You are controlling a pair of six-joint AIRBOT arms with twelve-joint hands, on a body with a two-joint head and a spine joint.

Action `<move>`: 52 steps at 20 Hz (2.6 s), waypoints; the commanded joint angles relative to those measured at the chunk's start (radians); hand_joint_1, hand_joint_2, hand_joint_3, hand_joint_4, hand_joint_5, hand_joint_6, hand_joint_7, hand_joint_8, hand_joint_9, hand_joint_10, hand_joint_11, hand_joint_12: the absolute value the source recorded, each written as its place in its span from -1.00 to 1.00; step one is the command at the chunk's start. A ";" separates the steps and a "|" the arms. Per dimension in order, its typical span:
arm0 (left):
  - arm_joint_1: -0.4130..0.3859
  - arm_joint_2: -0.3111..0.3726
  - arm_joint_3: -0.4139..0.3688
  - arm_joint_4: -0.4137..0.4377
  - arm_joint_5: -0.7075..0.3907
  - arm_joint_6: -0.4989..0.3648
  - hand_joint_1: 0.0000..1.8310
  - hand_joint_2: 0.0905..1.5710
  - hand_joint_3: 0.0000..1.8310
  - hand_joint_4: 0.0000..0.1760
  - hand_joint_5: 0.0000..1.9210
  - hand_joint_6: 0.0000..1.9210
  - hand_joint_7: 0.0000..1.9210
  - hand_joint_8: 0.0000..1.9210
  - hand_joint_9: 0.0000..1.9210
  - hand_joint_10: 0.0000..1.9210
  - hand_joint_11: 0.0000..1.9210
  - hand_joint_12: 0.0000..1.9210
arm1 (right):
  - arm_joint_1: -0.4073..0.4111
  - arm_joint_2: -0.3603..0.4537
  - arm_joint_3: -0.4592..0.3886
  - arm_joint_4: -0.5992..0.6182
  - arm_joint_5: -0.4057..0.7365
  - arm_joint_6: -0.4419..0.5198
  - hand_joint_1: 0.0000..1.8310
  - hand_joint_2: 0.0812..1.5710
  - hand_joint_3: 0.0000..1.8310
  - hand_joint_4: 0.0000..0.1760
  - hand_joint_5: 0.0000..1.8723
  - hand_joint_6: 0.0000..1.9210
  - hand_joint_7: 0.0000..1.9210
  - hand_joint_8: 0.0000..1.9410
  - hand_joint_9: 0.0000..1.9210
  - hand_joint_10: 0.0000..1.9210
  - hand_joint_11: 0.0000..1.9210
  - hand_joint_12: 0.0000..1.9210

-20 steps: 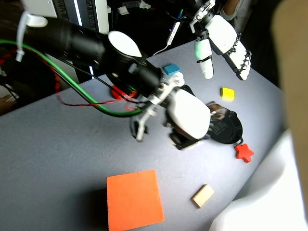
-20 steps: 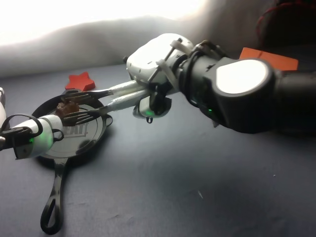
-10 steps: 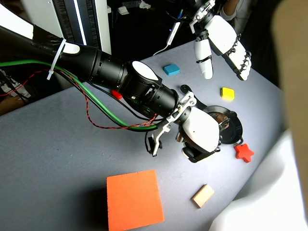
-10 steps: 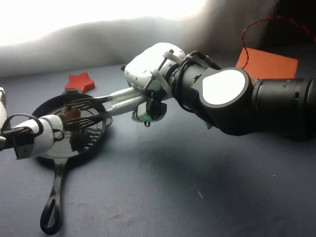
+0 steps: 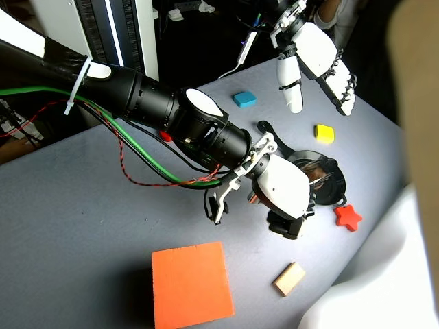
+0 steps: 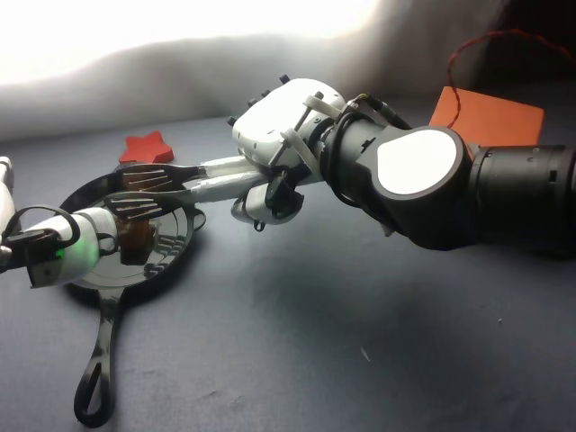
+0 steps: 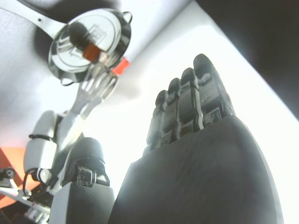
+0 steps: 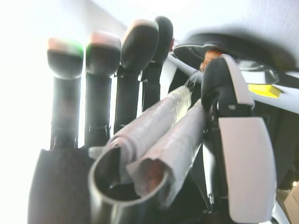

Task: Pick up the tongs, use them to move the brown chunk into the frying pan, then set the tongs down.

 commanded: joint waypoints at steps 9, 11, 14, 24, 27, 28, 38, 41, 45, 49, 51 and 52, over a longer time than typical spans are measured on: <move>-0.004 0.003 0.002 0.101 -0.041 0.003 -1.00 0.59 -1.00 -1.00 -0.98 -1.00 -0.96 -1.00 -0.96 -1.00 -1.00 -0.75 | 0.031 0.205 -0.271 -0.047 -0.075 -0.032 -0.47 0.58 -1.00 -1.00 -0.11 -0.21 -0.15 0.34 -0.24 0.66 -0.43 0.88; -0.004 0.003 0.003 0.101 -0.034 0.003 -1.00 0.58 -1.00 -1.00 -0.98 -0.99 -0.96 -0.99 -0.96 -0.99 -1.00 -0.79 | 0.035 0.272 -0.371 -0.047 -0.103 -0.086 -0.56 0.64 -0.99 -1.00 -0.14 -0.17 -0.13 0.23 -0.21 0.56 -0.46 0.84; -0.004 0.003 0.003 0.101 -0.025 0.003 -1.00 0.58 -1.00 -1.00 -0.95 -0.98 -0.94 -0.98 -0.95 -0.99 -1.00 -0.79 | 0.040 0.380 -0.515 -0.047 -0.109 -0.114 -0.55 0.65 -1.00 -1.00 -0.09 -0.22 -0.06 0.11 -0.16 0.49 -0.41 0.81; 0.001 0.004 0.006 0.128 0.029 0.003 -1.00 0.59 -1.00 -1.00 -0.94 -0.99 -0.95 -1.00 -0.96 -1.00 -1.00 -0.80 | -0.030 0.524 -0.720 -0.046 -0.252 -0.157 -0.55 0.64 -1.00 -1.00 -0.10 -0.17 -0.11 0.24 -0.23 0.59 -0.41 0.88; 0.006 0.004 0.006 0.142 0.064 0.003 -1.00 0.61 -1.00 -1.00 -0.95 -1.00 -0.95 -1.00 -0.96 -1.00 -1.00 -0.74 | -0.076 0.518 -0.714 -0.046 -0.267 -0.157 -0.52 0.62 -1.00 -1.00 -0.11 -0.17 -0.14 0.24 -0.25 0.59 -0.41 0.86; 0.009 0.005 0.008 0.150 0.077 0.003 -1.00 0.60 -1.00 -1.00 -0.96 -1.00 -0.96 -1.00 -0.97 -1.00 -1.00 -0.78 | -0.090 0.511 -0.705 -0.047 -0.271 -0.157 -0.51 0.61 -1.00 -1.00 -0.10 -0.18 -0.12 0.20 -0.23 0.58 -0.40 0.86; -0.008 0.014 0.112 0.390 0.608 -0.053 -1.00 0.59 -1.00 -1.00 -0.98 -1.00 -0.97 -1.00 -0.98 -1.00 -1.00 -0.85 | -0.191 0.407 -0.574 -0.217 -0.267 -0.052 -0.70 0.59 -1.00 -1.00 -0.35 -0.82 -0.18 -0.83 -0.39 -0.13 -0.72 0.62; -0.022 0.010 0.100 0.359 0.628 -0.041 -1.00 0.59 -1.00 -1.00 -0.97 -1.00 -0.97 -1.00 -0.98 -1.00 -1.00 -0.85 | -0.226 0.391 -0.563 -0.290 -0.273 -0.019 -0.92 0.53 -1.00 -1.00 -0.66 -0.99 -0.53 -1.00 -0.61 -0.75 -0.99 0.29; -0.029 0.006 0.072 0.315 0.548 -0.006 -1.00 0.59 -1.00 -1.00 -0.97 -1.00 -0.96 -1.00 -0.97 -1.00 -1.00 -0.84 | -0.264 0.387 -0.562 -0.322 -0.259 -0.006 -0.93 0.39 -1.00 -1.00 -0.81 -1.00 -0.75 -0.99 -0.78 -0.99 -1.00 -0.32; -0.026 0.007 0.064 0.321 0.493 0.017 -1.00 0.60 -1.00 -1.00 -0.99 -1.00 -0.96 -1.00 -0.98 -1.00 -1.00 -0.85 | -0.279 0.400 -0.570 -0.321 -0.261 -0.008 -0.85 0.31 -1.00 -1.00 -0.90 -1.00 -0.85 -1.00 -0.87 -1.00 -1.00 -0.70; -0.024 0.006 0.061 0.350 0.493 0.018 -1.00 0.60 -1.00 -1.00 -0.99 -1.00 -0.97 -1.00 -0.99 -1.00 -1.00 -0.85 | -0.283 0.413 -0.584 -0.321 -0.261 -0.008 -0.84 0.29 -1.00 -1.00 -0.91 -1.00 -0.87 -1.00 -0.90 -1.00 -1.00 -0.78; -0.024 0.006 0.058 0.357 0.493 0.021 -1.00 0.59 -1.00 -1.00 -0.97 -0.99 -0.96 -1.00 -0.97 -0.99 -1.00 -0.80 | -0.285 0.421 -0.596 -0.321 -0.262 -0.008 -0.85 0.28 -1.00 -1.00 -0.91 -1.00 -0.86 -1.00 -0.89 -0.99 -1.00 -0.73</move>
